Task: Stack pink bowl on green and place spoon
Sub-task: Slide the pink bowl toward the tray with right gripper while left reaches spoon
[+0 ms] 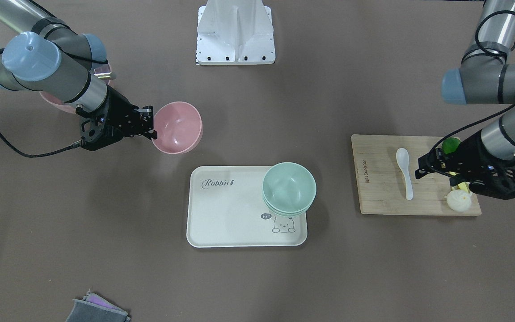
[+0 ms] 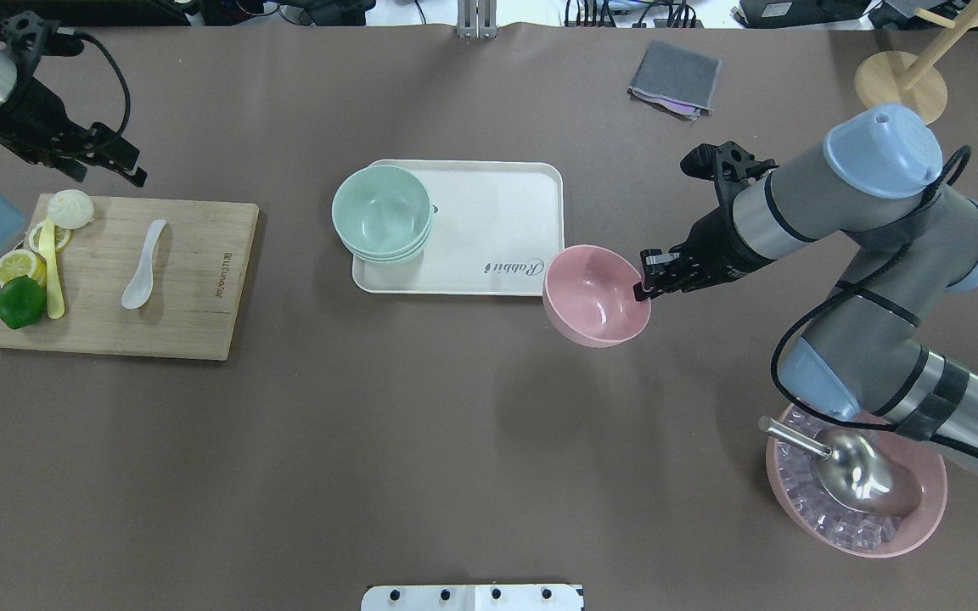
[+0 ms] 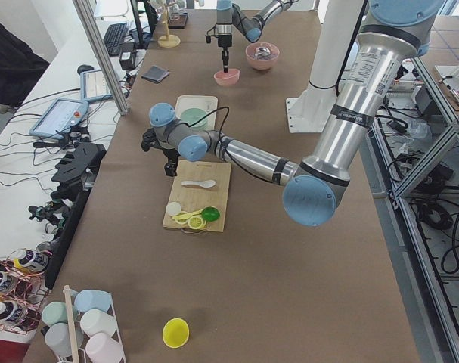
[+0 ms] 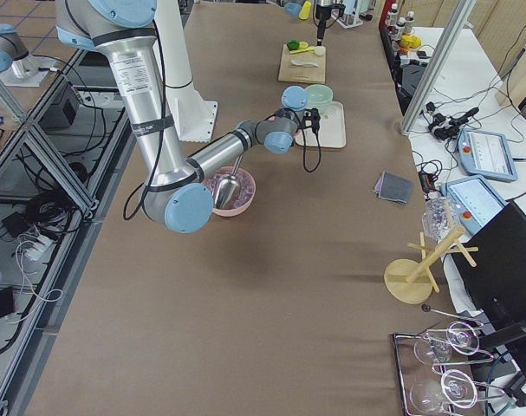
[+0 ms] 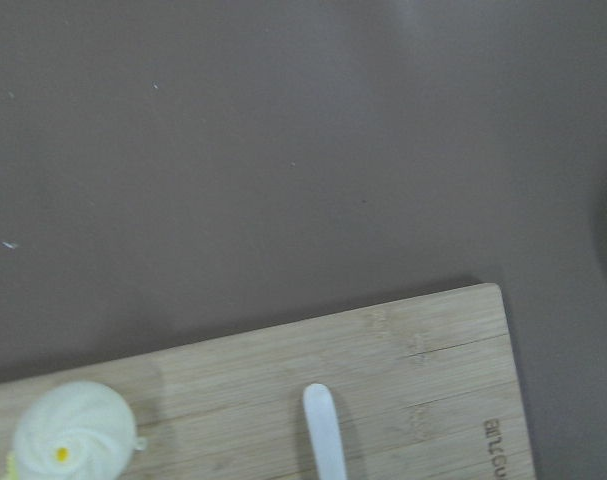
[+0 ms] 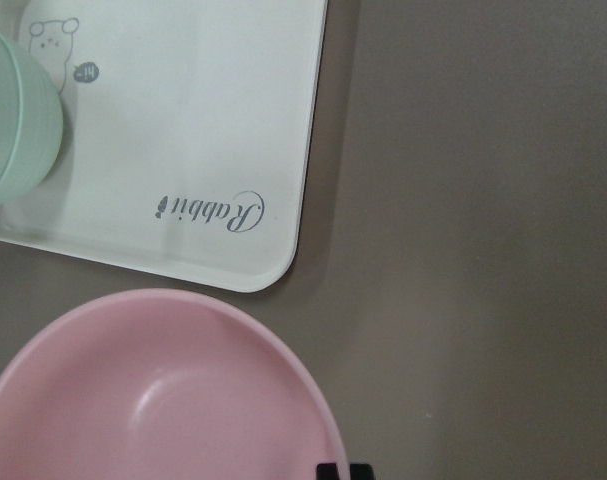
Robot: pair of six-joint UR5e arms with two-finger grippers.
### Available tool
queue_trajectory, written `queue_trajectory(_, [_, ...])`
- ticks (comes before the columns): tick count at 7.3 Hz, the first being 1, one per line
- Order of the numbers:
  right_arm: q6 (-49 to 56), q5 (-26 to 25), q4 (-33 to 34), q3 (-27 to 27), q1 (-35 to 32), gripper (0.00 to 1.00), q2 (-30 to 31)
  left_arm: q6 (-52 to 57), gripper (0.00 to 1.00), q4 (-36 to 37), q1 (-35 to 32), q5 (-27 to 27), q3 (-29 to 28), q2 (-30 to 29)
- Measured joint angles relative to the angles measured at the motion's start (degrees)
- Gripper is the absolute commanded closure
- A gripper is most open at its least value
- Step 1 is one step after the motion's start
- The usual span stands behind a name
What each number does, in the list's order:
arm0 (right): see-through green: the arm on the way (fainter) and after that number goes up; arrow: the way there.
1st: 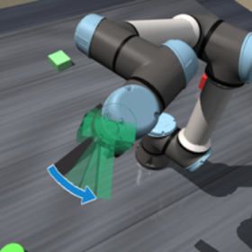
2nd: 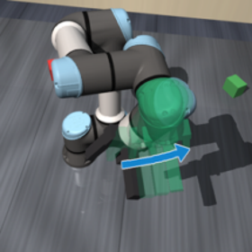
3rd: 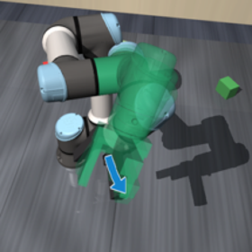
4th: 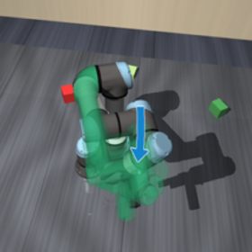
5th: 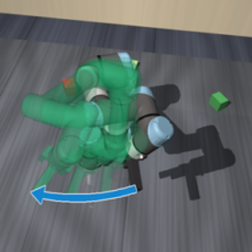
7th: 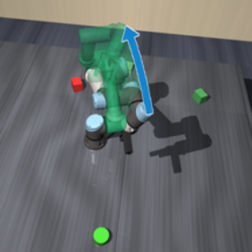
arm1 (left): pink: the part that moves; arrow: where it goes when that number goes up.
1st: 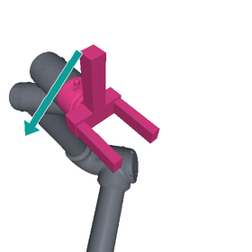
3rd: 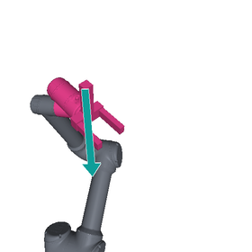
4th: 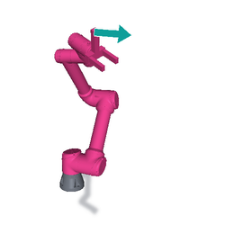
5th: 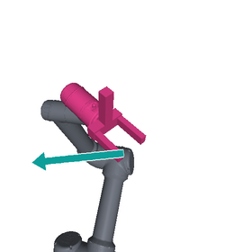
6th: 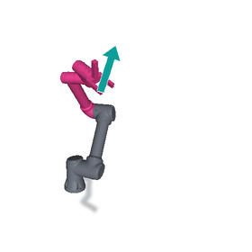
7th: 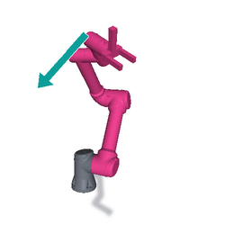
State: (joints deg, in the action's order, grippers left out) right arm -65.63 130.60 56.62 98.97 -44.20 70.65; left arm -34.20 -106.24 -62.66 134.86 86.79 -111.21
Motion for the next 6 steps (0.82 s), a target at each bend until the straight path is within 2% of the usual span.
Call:
queue_trajectory(2, [-4.2,-1.0,0.0,0.2,-0.6,1.00,-2.1,-3.7,0.05,0.3,2.9,-3.6,-1.9,-0.1])
queue_trajectory(6, [-6.9,-3.6,0.0,0.8,-0.6,1.00,-3.6,-4.1,0.22,0.5,5.8,-6.4,-5.2,-0.1])
